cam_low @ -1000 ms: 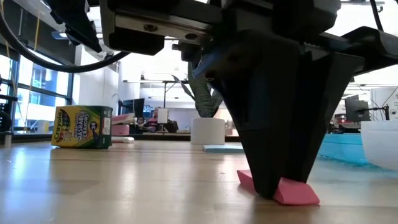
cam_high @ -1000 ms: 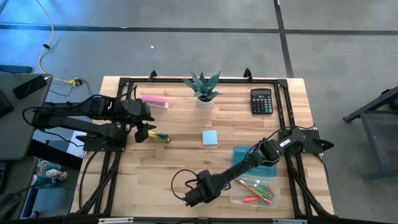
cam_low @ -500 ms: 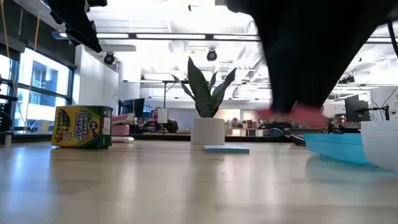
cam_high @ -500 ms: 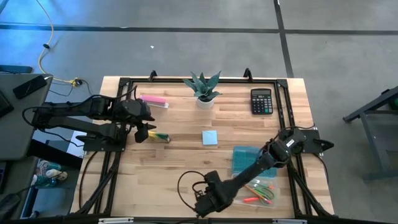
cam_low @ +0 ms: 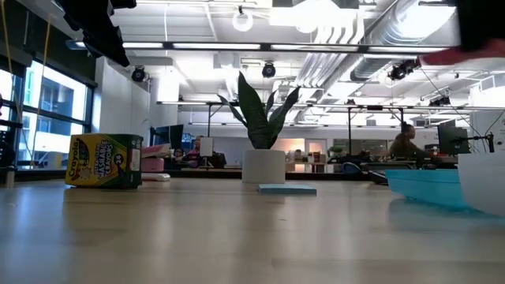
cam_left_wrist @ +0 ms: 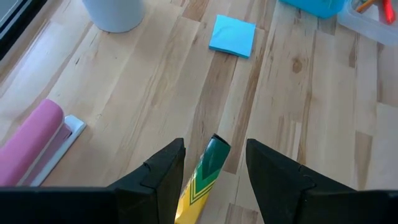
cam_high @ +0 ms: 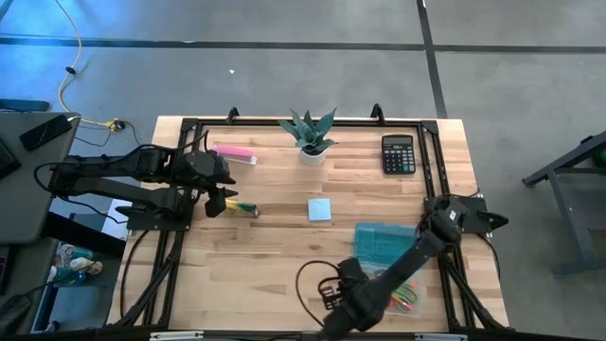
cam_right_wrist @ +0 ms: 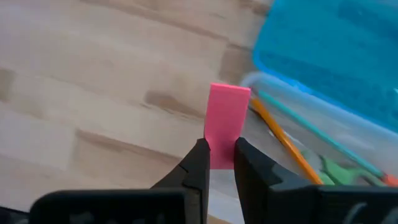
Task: Pack school essentials
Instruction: Put the pink eraser into the blue supply box, then put the blue sticky notes into the blue supply box
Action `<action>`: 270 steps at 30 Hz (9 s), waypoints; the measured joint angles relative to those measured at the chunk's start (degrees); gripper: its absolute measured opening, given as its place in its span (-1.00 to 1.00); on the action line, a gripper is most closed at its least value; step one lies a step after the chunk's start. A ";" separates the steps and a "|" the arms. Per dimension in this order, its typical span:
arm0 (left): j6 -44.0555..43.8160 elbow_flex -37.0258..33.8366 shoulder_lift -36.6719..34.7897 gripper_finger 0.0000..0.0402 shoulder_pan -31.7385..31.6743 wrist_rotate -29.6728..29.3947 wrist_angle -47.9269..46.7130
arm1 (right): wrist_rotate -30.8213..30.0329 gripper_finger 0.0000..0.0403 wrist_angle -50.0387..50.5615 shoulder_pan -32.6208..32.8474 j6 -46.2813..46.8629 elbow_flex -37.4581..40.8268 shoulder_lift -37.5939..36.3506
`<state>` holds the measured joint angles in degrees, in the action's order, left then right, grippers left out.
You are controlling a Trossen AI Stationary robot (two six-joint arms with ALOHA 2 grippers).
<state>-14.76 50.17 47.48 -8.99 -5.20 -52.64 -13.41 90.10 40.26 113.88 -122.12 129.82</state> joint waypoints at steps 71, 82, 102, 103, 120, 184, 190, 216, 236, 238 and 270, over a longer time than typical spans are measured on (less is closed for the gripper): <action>6.78 0.00 0.50 0.33 -0.01 3.53 -0.45 | -13.72 -0.02 -31.16 -7.81 3.59 32.30 -21.64; 6.14 -3.18 -13.28 0.33 -0.01 3.22 3.28 | -17.11 -0.02 -44.19 -17.21 -11.03 32.28 -21.64; -7.60 -28.17 -47.32 0.30 0.01 3.26 29.15 | -17.68 -0.02 -49.18 -25.35 -22.16 32.28 -21.64; -7.62 -29.23 -47.23 0.27 0.00 3.24 30.88 | -17.61 -0.02 -49.13 -25.56 -23.09 32.28 -21.64; -9.28 -39.70 -46.80 -0.85 0.01 -0.07 39.24 | -5.43 -0.02 -48.56 -33.10 -41.37 32.28 -21.64; -2.60 -41.24 -46.80 -0.92 0.00 -7.29 38.77 | -1.03 0.62 -37.02 -38.46 -35.86 32.21 -18.58; -2.60 -41.24 -46.80 -0.92 0.01 -7.34 38.77 | -1.02 0.86 -37.43 -37.71 -34.42 32.21 -17.02; -2.60 -41.24 -46.77 -0.93 0.01 -7.42 38.77 | 1.27 0.99 -38.48 -36.34 -31.34 32.28 -10.01; -2.59 -41.24 -46.75 -0.93 0.01 -7.42 38.77 | 1.32 0.99 -46.22 -36.12 -29.82 37.52 -10.23; -2.59 -41.24 -46.75 -0.93 0.01 -7.41 38.77 | 1.92 0.99 -45.38 -36.10 -29.79 37.52 -10.23; -2.60 -41.24 -46.75 -0.92 0.00 -7.40 38.77 | 5.51 0.99 -33.59 -35.99 -28.61 34.86 -9.92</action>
<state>-17.37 8.93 0.73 -8.98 -12.60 -13.87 -7.90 56.51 4.27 85.27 -87.26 119.90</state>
